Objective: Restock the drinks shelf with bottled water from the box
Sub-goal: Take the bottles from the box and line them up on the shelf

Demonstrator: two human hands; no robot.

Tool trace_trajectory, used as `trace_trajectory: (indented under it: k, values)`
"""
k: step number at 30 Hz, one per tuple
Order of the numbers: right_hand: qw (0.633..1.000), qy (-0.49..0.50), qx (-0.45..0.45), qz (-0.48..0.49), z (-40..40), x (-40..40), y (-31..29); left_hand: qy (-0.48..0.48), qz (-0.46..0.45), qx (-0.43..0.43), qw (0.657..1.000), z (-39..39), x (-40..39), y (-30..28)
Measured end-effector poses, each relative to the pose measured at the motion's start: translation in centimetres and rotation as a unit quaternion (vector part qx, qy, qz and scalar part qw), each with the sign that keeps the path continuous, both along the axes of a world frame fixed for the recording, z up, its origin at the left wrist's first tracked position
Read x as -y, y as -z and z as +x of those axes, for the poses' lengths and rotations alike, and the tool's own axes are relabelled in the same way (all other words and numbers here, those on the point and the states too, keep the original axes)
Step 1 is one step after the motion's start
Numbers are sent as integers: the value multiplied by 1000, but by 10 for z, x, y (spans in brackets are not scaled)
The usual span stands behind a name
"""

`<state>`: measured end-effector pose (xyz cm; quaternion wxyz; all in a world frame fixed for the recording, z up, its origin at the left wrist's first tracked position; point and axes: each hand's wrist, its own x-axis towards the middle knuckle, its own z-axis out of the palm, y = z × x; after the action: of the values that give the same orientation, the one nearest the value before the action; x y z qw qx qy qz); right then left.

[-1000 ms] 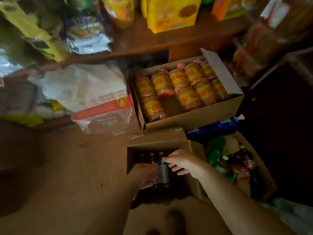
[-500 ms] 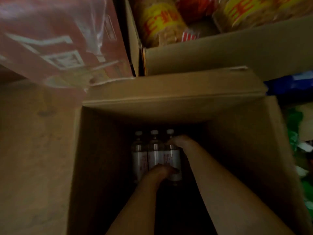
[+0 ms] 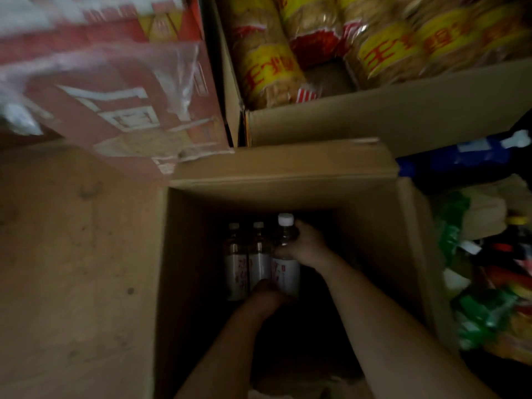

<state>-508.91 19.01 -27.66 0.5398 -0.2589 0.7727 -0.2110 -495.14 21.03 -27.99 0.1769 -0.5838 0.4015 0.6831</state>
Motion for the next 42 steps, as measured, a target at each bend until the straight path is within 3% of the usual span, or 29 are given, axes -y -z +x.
trace_trajectory:
  k: [3, 7, 14, 19, 23, 30, 34, 42]
  values:
    - [999, -4, 16, -35, 1, -1, -70, -55, -65, -12, 996, 18, -4, -54]
    - [995, -35, 28, -92, -2, -10, -192, 4, -176, -23, 984, 37, 2, -146]
    - [970, 19, 79, -228, -30, -55, -472, 71, -208, -189, 957, 20, 18, -394]
    - [935, 98, 42, -338, -63, -118, -668, 123, -227, -344, 903, -26, 1, -582]
    - [904, 145, -26, -401, -83, -195, -790, 198, -307, -408, 837, -80, -43, -691]
    - [844, 261, -187, -428, -111, -357, -920, 273, -337, -492, 755, -187, -172, -805]
    - [787, 329, -278, -441, -123, -453, -960, 322, -329, -550, 697, -239, -264, -845]
    - [697, 422, -400, -420, -138, -607, -1008, 372, -239, -626, 642, -306, -432, -898]
